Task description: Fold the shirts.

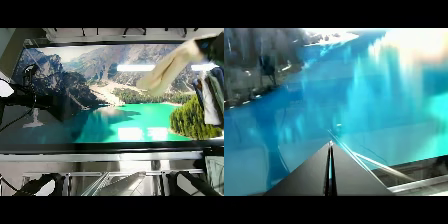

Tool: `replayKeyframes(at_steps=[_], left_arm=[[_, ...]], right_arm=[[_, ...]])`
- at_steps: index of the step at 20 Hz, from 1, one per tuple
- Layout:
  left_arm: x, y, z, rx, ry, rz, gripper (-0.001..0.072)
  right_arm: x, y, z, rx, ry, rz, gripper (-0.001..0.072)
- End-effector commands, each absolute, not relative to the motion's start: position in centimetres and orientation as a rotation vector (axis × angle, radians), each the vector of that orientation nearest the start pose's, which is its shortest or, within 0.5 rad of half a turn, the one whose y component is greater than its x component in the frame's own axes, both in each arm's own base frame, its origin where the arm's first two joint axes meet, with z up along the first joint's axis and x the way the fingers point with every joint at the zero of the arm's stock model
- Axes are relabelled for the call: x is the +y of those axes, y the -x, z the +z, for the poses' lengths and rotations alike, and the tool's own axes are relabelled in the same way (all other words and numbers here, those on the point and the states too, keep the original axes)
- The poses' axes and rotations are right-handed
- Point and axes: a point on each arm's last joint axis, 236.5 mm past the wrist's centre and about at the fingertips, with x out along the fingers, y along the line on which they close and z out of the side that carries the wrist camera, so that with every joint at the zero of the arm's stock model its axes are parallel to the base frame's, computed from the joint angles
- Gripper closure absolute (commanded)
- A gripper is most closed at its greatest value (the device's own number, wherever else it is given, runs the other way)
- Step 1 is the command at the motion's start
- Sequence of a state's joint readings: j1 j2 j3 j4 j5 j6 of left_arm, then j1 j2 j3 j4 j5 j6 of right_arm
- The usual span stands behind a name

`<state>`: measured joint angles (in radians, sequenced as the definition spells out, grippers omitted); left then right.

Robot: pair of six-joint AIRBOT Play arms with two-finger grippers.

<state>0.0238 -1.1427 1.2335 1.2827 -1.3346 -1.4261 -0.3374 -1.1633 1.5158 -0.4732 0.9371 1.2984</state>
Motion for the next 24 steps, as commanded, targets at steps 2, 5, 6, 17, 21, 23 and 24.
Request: replayKeyframes(at_steps=[2,5,6,17,21,23,24], left_arm=[[-5.7,-35.5,8.2,1.208,0.097,-0.285,0.0694],[-5.7,-35.5,8.2,1.207,0.097,-0.286,0.0694],[-5.7,-35.4,8.2,1.21,0.097,-0.286,0.0694],[-5.9,-33.6,7.6,1.291,0.116,-0.289,0.0693],[-5.9,-33.3,7.6,1.306,0.116,-0.292,0.0694],[-5.9,-33.2,7.5,1.309,0.116,-0.293,0.0693],[-5.9,-33.0,7.5,1.316,0.116,-0.294,0.0694]], right_arm=[[-4.7,-52.0,37.2,0.18,-0.593,0.343,0.0689],[-8.2,-55.1,38.5,0.107,-0.561,0.317,0.069],[-9.8,-55.9,38.8,0.071,-0.571,0.288,0.069],[-23.4,-57.6,39.4,-0.255,-0.468,0.061,0.0694],[-26.5,-56.7,39.8,-0.327,-0.395,0.011,0.0695],[-28.1,-56.2,39.3,-0.321,-0.389,-0.008,0.0696],[-28.7,-55.8,39.0,-0.315,-0.387,-0.011,0.0695]])
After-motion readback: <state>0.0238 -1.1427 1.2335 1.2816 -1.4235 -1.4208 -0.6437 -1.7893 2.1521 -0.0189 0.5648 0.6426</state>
